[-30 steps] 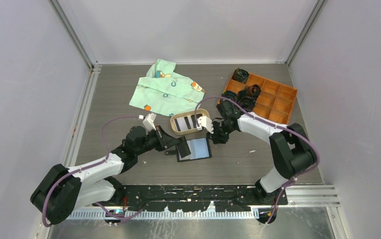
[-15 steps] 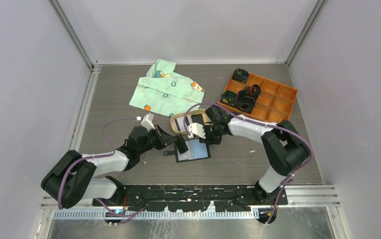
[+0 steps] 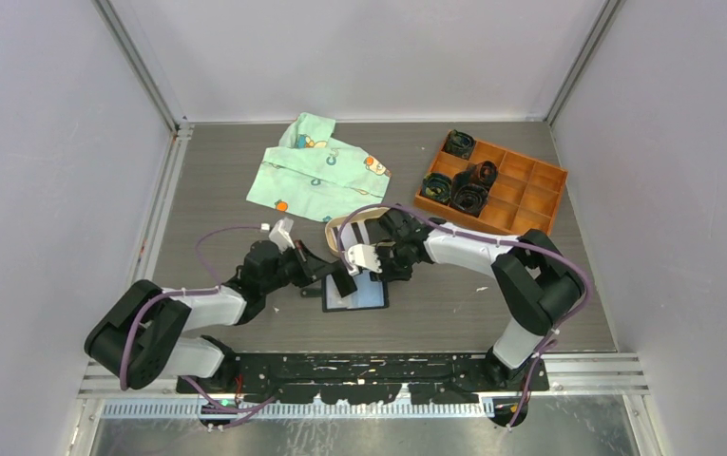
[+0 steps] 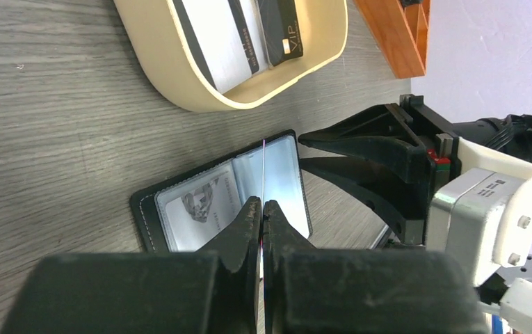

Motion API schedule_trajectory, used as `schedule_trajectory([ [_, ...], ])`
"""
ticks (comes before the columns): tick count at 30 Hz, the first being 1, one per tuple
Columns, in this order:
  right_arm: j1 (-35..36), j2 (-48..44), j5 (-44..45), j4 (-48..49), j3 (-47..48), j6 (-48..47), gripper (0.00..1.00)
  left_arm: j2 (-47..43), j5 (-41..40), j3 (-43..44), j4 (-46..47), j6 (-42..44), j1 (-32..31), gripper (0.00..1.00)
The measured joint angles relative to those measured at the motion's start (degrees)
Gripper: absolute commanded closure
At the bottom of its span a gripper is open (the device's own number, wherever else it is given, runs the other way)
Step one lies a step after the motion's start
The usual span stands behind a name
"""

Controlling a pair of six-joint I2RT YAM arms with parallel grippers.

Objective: Put the credit cards into the card holder
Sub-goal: Move the card holder to the center of the board.

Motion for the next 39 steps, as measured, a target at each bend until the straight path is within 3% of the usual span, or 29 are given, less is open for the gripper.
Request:
schedule_trajectory([
  [14,1.11,0.74,0.02,-0.24,0.83,0.66,0.68,-2.29,2.47,-1.27,-2.78,3.96,1.77,1.00],
  [25,2.54,1.51,0.04,-0.20,1.70,1.07,0.68,2.19,7.30,-2.29,2.19,2.08,3.28,1.00],
  [39,2.84,1.75,0.04,-0.35,1.99,1.31,0.69,1.77,8.37,-2.45,-1.36,1.14,3.87,1.00],
])
